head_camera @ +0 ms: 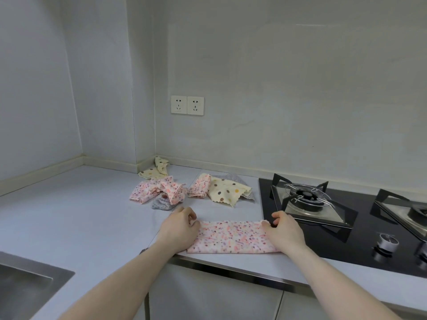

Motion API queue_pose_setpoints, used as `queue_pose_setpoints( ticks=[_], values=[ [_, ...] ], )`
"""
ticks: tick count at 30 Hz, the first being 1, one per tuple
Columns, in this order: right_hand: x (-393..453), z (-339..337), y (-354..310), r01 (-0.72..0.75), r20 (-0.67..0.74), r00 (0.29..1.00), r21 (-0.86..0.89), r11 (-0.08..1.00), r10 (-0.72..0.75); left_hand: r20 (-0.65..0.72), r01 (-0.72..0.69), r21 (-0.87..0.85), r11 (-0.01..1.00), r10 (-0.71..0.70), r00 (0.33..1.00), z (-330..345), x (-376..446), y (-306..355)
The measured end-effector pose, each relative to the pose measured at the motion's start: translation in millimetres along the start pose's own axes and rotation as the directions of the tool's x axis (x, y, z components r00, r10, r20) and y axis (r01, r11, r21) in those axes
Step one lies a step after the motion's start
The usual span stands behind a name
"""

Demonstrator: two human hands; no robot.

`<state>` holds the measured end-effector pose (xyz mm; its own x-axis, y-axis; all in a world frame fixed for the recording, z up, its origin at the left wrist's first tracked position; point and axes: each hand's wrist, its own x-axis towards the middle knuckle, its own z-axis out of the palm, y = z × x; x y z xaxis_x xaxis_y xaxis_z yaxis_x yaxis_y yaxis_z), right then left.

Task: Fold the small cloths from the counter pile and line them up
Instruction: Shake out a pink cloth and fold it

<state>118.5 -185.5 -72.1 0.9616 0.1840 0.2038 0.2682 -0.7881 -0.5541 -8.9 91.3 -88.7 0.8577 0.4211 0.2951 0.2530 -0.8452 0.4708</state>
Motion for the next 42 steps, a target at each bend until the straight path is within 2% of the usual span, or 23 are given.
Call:
queue_pose_setpoints(
  ticks=[4, 10, 12, 14, 17, 19, 21, 27, 33, 42],
  values=[
    [-1, 5, 1, 0.016, 0.035, 0.999, -0.060, 0.998, -0.014, -0.023, -0.003, -0.006, 1.000, 0.003, 1.000, 5, 2, -2],
    [-2, -2, -11, -0.036, 0.109, 0.993, -0.139, 0.990, 0.051, -0.017, 0.014, -0.070, 0.997, -0.015, 1.000, 4, 0, -2],
    [-1, -6, -12, -0.066, 0.140, 0.987, -0.100, 0.993, 0.079, -0.008, 0.043, -0.119, 0.992, -0.044, 0.999, 2, 0, -2],
    [2, -13, -14, -0.109, 0.152, 0.983, 0.013, 0.994, 0.106, 0.001, 0.070, -0.168, 0.983, -0.071, 0.997, 1, -1, -2],
    [9, -28, -20, -0.166, 0.125, 0.982, 0.210, 0.963, 0.142, 0.017, 0.079, -0.188, 0.979, -0.077, 0.997, -1, -1, -2],
    [13, -36, -30, -0.160, 0.101, 0.985, 0.271, 0.949, 0.137, 0.021, 0.081, -0.203, 0.976, -0.078, 0.997, -2, -1, -2],
    [15, -41, -46, -0.135, 0.109, 0.988, 0.279, 0.951, 0.108, 0.022, 0.087, -0.218, 0.972, -0.084, 0.996, -3, -1, -2],
    [8, -39, -98, -0.080, 0.253, 0.967, 0.234, 0.969, 0.019, 0.033, 0.115, -0.257, 0.960, -0.110, 0.993, -5, -1, -2],
    [-20, -9, -133, -0.130, 0.402, 0.916, 0.314, 0.941, -0.007, 0.027, 0.141, -0.320, 0.937, -0.139, 0.990, -5, -2, -1],
    [-38, 33, -143, -0.162, 0.450, 0.892, 0.401, 0.902, -0.040, 0.021, 0.137, -0.320, 0.937, -0.138, 0.990, -9, -2, -1]
  ],
)
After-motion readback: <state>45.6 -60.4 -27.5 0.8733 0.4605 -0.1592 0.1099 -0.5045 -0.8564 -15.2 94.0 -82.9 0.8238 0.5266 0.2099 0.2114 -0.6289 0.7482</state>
